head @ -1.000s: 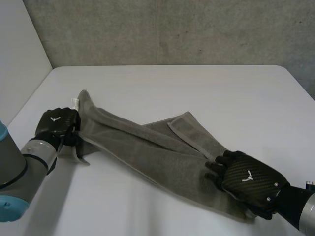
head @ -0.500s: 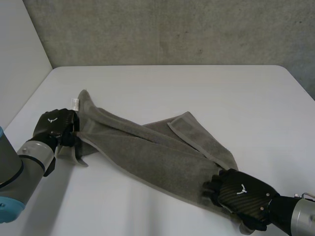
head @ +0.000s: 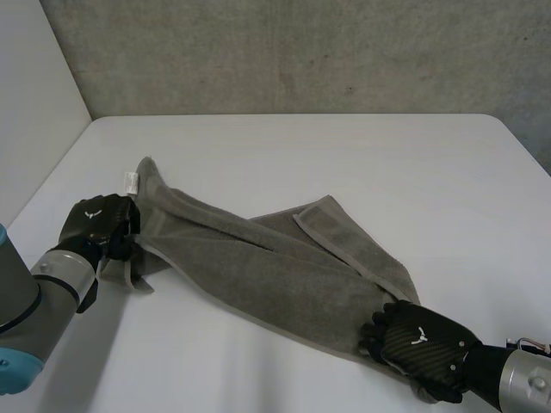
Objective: Fold the towel.
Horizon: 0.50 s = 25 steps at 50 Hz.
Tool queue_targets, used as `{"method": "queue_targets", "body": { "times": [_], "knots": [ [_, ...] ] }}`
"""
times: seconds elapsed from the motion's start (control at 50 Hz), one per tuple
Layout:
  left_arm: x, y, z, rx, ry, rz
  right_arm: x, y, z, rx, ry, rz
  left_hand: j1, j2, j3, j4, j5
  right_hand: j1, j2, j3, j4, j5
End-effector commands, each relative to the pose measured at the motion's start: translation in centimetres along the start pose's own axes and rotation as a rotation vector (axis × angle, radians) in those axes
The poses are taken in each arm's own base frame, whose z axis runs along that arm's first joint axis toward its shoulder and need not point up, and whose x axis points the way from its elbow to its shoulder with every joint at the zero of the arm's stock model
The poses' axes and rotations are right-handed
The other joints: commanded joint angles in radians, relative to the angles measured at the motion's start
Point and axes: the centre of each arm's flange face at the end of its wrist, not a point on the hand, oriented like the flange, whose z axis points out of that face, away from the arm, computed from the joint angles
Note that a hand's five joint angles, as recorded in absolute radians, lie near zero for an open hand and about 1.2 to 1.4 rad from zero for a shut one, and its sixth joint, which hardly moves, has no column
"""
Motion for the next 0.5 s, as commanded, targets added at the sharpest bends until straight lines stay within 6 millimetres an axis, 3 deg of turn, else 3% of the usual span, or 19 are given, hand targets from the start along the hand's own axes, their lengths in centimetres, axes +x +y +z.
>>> {"method": "queue_targets", "body": {
  "times": [0.02, 0.5],
  "knots": [
    [0.0, 0.1, 0.0, -0.002, 0.0, -0.002, 0.2, 0.1, 0.1, -0.003, 0.0, -0.003, -0.005, -0.014, -0.015, -0.011, -0.006, 0.01, 0.025, 0.013, 0.013, 0.004],
    [0.1, 0.0, -0.1, -0.001, 0.001, -0.001, 1.2, 1.2, 0.7, -0.025, 0.085, -0.087, -0.011, -0.02, -0.02, -0.017, -0.011, 0.075, 0.09, 0.078, 0.078, 0.068]
  ]
}}
